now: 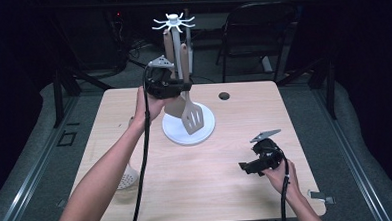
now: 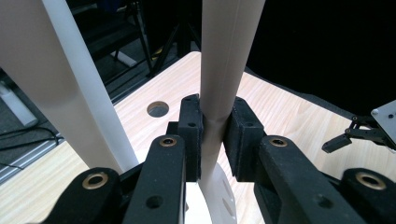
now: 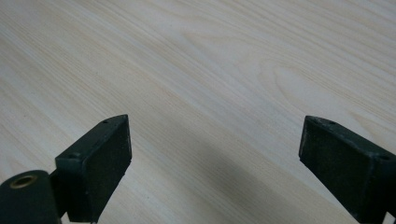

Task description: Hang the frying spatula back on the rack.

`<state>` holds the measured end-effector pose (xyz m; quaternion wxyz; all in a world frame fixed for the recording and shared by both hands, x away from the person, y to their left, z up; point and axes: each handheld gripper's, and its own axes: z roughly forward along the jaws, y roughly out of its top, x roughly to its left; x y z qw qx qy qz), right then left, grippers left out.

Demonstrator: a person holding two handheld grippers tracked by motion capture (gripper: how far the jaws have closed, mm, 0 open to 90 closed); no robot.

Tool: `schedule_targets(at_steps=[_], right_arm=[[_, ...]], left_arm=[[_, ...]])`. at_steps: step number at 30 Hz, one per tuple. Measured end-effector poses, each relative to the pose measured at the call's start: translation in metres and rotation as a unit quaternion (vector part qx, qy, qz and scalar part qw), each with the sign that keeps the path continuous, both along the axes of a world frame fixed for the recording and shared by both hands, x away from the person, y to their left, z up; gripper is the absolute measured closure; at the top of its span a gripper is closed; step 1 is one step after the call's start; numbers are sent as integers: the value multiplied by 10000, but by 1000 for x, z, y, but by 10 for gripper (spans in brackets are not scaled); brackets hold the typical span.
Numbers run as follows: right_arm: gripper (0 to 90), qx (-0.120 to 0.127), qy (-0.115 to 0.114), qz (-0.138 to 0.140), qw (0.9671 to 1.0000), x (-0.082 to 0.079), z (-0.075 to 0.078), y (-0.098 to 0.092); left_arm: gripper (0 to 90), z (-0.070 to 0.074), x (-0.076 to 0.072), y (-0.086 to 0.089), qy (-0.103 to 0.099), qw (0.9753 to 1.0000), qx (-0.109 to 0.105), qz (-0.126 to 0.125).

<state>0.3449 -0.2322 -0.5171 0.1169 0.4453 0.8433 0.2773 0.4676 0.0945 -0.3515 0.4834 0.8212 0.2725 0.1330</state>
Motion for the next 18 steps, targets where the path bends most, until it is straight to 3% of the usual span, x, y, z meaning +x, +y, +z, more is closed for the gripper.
schedule_targets(at_steps=[18], right_arm=[[90, -94, -24, 25, 9999, 0, -1, 2]], left_arm=[[777, 24, 13, -5, -1, 10000, -82, 7]])
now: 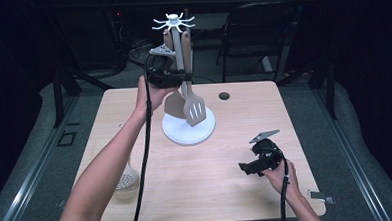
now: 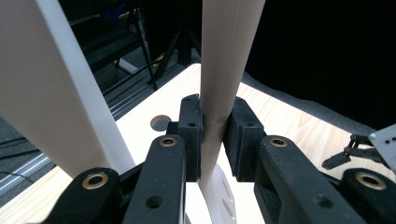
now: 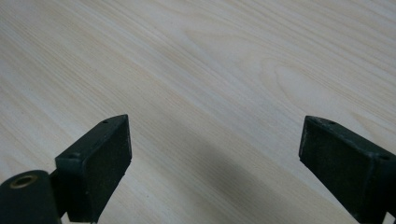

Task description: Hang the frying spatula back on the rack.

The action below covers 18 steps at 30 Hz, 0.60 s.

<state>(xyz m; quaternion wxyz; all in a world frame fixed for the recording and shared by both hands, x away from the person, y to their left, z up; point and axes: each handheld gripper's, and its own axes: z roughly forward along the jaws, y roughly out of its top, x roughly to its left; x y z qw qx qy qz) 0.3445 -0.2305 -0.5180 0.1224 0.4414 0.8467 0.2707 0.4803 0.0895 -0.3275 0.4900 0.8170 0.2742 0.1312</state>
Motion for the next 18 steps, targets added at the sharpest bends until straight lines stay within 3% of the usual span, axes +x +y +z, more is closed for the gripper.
schedule_targets(at_steps=[6, 18], right_arm=[[90, -44, 8, 24, 10000, 0, 0, 0], [89, -92, 27, 57, 9999, 0, 0, 0]], left_arm=[[777, 4, 3, 0, 14, 10000, -31, 63], [777, -1, 11, 5, 221, 9997, -100, 99]])
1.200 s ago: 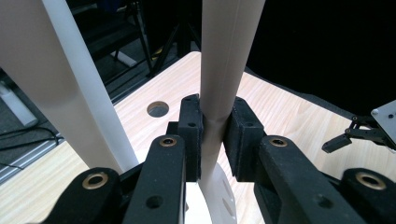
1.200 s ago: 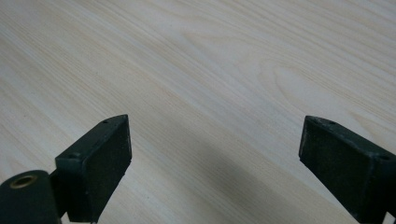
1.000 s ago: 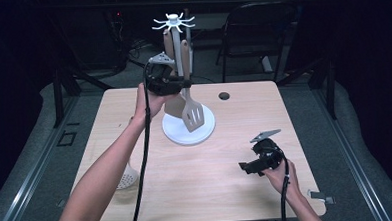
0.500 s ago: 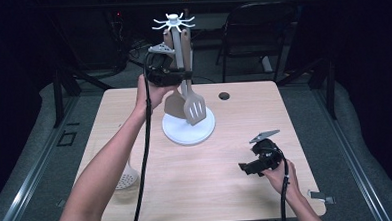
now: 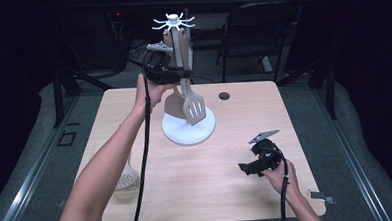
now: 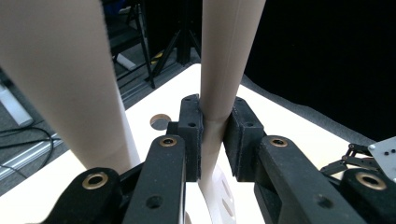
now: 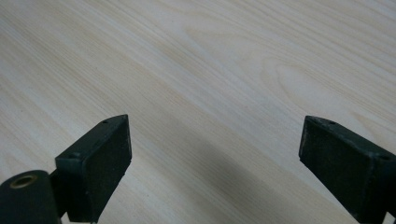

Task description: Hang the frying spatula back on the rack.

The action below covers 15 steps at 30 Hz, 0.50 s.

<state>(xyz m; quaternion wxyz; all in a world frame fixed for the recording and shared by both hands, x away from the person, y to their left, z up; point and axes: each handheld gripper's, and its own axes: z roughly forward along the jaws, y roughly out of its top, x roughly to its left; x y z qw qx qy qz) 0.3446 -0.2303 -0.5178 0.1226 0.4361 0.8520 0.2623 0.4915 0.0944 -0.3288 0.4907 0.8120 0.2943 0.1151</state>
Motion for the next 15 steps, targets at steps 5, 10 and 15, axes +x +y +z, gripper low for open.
schedule_targets(at_steps=[5, 10, 15], right_arm=[[89, 8, -6, -1, 10000, 0, 0, 0], [89, -2, 18, 44, 10000, 0, 0, 0], [86, 24, 11, 33, 10000, 0, 0, 0]], left_arm=[[777, -2, 3, 3, 105, 9999, -104, 18], [776, -3, 3, 2, 58, 9999, -88, 137], [776, -4, 1, 0, -102, 9994, 64, 336]])
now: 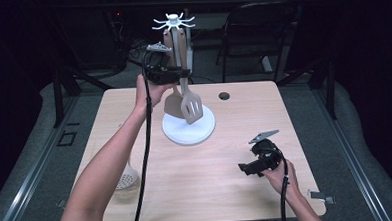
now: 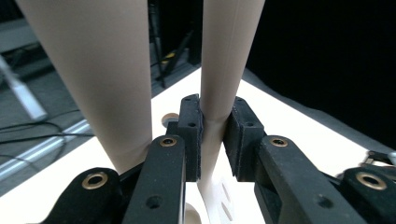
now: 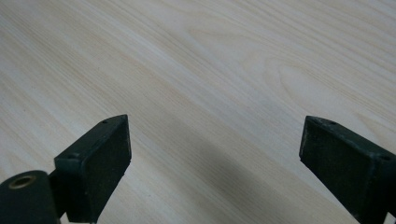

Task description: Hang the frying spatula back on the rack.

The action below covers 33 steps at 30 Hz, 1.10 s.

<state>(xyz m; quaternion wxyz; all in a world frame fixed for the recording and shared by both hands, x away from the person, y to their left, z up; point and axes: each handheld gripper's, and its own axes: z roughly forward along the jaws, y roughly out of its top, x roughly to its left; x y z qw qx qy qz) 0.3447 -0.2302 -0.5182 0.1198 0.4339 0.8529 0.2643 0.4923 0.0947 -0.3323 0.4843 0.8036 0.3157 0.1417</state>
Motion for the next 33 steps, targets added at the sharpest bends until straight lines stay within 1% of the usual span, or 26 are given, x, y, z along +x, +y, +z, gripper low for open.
schedule_targets(at_steps=[3, 7, 9, 10, 11, 13, 14, 16, 17, 21, 22, 23, 25, 26, 29, 32, 33], right_arm=[[86, 0, -4, 1, 10000, 0, 0, 0], [84, 23, -13, 16, 10000, 0, 0, 1], [84, 28, -12, 14, 10000, -1, 0, 1], [84, 133, -15, -2, 9999, -1, 0, 2], [84, 119, -23, -4, 9999, -1, 0, 2], [84, 114, -9, 11, 9999, -1, 0, 2], [84, 11, 15, 54, 10000, 0, 0, 2], [84, 71, 4, 38, 10000, -1, -1, 3], [84, 110, 10, 74, 9999, -1, -1, 3], [84, 39, 15, 101, 9999, -1, -1, 3], [84, 94, 16, 96, 9999, -1, -1, 4], [84, 22, 32, 84, 10000, -1, -1, 3], [84, 27, 32, 82, 10000, -1, -2, 4], [84, 23, 30, 87, 10000, 0, -2, 4], [85, 58, 30, 109, 9999, 0, -2, 4], [86, 107, 22, 117, 9999, 0, -3, 5], [86, 40, 26, 137, 9999, 0, -3, 5]], left_arm=[[775, 0, -3, -3, -88, 9998, 78, 143], [764, 0, -6, -3, -143, 9996, 144, 221], [721, 1, -8, -3, -113, 9996, 152, 197], [683, 1, -10, -3, -122, 9995, 192, 210], [651, 2, -12, -3, -127, 9994, 236, 210], [585, 2, -15, -3, -86, 9995, 218, 197], [573, 2, -16, -2, -80, 9996, 217, 169], [545, 2, -20, 0, -18, 9998, 205, 82], [534, 1, -22, 0, -40, 9997, 219, 81], [536, 1, -29, 4, 107, 9994, 324, -116], [538, 1, -29, 4, 107, 9994, 324, -116], [541, 1, -33, 5, 147, 9988, 416, -200], [565, 1, -37, 7, 149, 9982, 515, -271], [577, 1, -39, 9, 153, 9980, 529, -295], [628, 4, -42, 15, 128, 9980, 546, -292], [686, 8, -45, 23, 17, 9985, 491, -221], [700, 10, -45, 25, -11, 9987, 483, -182]])
